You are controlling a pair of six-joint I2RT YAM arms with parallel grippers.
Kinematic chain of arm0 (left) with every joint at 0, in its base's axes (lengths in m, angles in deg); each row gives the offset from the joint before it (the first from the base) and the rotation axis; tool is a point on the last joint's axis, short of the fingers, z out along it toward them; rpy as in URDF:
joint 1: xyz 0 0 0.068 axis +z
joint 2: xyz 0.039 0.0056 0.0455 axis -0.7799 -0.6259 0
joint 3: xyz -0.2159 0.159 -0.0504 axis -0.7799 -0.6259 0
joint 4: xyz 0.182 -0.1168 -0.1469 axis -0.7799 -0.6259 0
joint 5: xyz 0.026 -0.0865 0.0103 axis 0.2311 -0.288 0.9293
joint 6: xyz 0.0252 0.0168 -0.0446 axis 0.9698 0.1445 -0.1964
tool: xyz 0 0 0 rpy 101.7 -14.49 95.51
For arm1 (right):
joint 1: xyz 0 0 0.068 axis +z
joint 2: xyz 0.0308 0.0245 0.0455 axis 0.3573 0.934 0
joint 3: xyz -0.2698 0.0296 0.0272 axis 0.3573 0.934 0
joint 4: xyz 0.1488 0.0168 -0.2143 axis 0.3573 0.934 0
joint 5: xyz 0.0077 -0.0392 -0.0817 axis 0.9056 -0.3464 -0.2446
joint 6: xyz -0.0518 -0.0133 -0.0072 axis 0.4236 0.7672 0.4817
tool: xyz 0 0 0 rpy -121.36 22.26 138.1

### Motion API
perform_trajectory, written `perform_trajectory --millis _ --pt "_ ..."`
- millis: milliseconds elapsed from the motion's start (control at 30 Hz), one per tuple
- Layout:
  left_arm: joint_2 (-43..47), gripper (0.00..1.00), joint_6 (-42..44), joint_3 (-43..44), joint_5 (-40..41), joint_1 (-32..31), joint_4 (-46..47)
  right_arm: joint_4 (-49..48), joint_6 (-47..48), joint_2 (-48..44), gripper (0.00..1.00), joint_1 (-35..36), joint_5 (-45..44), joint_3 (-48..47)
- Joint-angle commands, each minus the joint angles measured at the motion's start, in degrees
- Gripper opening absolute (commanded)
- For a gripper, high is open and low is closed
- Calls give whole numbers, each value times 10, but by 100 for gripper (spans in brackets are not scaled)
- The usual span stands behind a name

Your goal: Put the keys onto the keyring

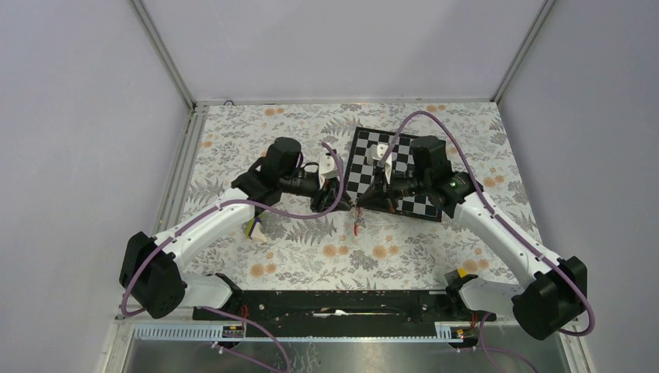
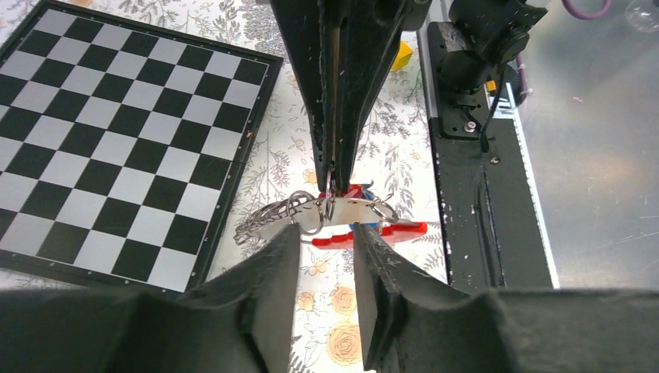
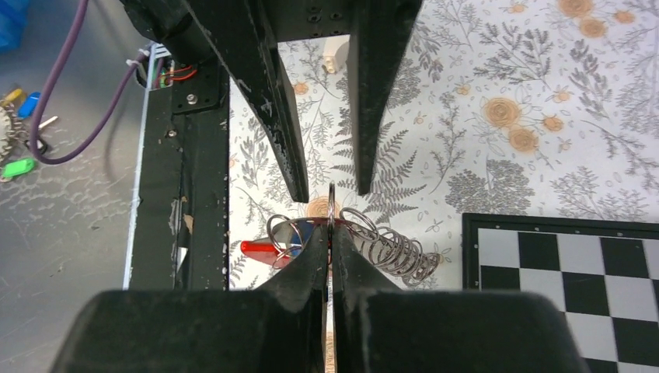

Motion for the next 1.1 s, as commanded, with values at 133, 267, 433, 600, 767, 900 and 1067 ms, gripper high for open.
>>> perform_trajectory --millis 133,267,433,600,767,900,1067 --pt "14 55 70 23 -2 4 -22 149 60 27 0 47 -114 -99" --pt "14 59 84 30 -19 4 -28 211 73 45 0 62 -163 -141" --pt "8 60 93 27 -44 3 -18 288 97 73 0 79 -210 -197" --pt "-5 60 100 29 -68 3 0 347 114 101 0 94 -242 -242" --pt "-14 54 77 30 -70 3 38 400 128 124 0 102 -269 -278" --pt "-21 50 36 15 -73 3 92 415 134 130 0 106 -276 -288" --pt "-28 44 -1 -8 -83 3 153 416 134 130 0 107 -276 -293"
